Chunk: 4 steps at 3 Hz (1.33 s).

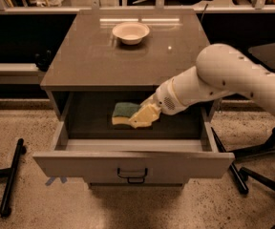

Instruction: Place sponge into top drawer

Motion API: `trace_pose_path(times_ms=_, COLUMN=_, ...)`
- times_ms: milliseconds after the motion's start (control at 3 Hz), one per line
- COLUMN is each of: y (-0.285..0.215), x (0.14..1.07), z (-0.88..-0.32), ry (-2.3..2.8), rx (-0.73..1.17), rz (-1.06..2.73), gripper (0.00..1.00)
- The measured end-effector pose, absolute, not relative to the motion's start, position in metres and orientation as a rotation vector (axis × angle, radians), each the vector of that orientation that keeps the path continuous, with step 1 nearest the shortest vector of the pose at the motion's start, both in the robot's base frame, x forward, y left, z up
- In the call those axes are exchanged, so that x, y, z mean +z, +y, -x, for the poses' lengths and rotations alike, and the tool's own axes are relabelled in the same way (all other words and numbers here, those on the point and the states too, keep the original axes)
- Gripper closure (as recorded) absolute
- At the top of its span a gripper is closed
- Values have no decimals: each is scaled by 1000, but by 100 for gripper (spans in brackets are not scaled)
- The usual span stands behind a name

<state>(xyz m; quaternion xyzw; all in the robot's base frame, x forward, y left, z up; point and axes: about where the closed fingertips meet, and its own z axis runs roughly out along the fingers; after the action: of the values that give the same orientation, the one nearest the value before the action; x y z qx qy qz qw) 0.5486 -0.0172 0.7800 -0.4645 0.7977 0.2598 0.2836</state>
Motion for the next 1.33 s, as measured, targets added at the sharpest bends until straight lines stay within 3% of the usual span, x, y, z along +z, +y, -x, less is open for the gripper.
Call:
trace_pose_path(times_ms=667, y=-23, x=702, z=-589, ry=2311, rx=605, rz=1057, gripper=97)
trace_pose_path(times_ms=1333, y=-36, x=666, z=-609, ry=2402, rx=506, rz=921, gripper=50)
